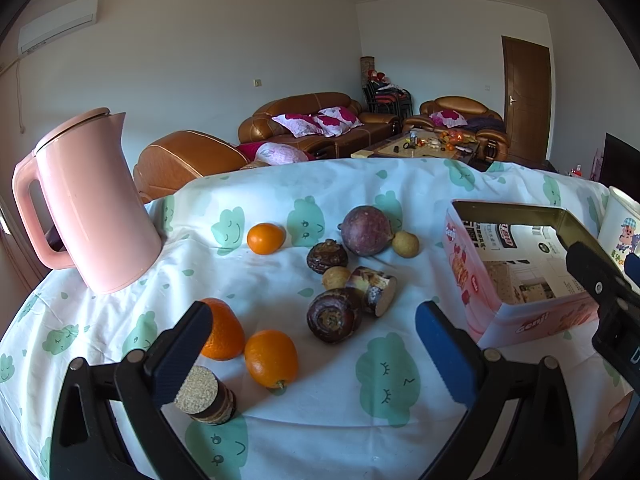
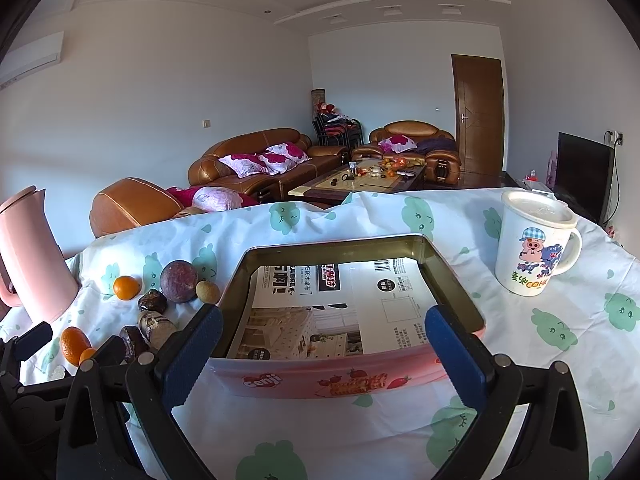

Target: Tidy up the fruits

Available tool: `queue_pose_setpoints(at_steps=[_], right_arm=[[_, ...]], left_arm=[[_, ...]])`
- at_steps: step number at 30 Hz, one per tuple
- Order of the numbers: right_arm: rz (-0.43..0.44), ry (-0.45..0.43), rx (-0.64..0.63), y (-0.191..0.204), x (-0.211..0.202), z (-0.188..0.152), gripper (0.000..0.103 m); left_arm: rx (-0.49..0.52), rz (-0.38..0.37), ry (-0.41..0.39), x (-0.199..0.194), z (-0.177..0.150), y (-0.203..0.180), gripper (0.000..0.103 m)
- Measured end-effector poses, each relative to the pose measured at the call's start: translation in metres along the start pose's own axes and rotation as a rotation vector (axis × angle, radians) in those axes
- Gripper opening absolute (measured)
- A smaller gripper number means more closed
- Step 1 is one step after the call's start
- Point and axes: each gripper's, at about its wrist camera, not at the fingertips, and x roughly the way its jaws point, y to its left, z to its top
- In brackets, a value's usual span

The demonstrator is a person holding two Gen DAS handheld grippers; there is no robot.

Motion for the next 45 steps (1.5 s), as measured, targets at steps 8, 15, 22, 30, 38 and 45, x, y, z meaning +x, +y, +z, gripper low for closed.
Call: queue_pose_setpoints(at_steps=[8, 15, 22, 30, 38, 45], right_arm=[[0.004, 0.000, -0.001, 0.001, 0.000, 0.000, 0.102], [0.005, 0.000, -0.002, 0.001, 0.000, 0.000, 0.102], [0.009, -0.004, -0.008, 0.002, -0.002, -0.001, 0.102], [0.027, 0.000, -0.017, 0.003, -0.002, -0.002, 0.102], [0.070, 0.006, -0.034, 0.006, -0.002, -0.003, 0.102], [0.228, 0.046, -0.080, 0.027, -0.003, -0.008, 0.102]], left_arm=[[-0.002, -0.001, 0.001, 0.000, 0.000, 0.000, 0.103], [-0.006, -0.001, 0.002, 0.000, -0.001, 0.001, 0.103], [-0.014, -0.003, 0.005, 0.000, 0.000, 0.002, 0.103], [-0.013, -0.004, 0.006, 0.000, -0.001, 0.002, 0.103], [-0.011, 0.000, 0.042, -0.002, 0.009, 0.029, 0.103], [-0.163, 0.023, 0.061, 0.000, 0.020, 0.110, 0.103]])
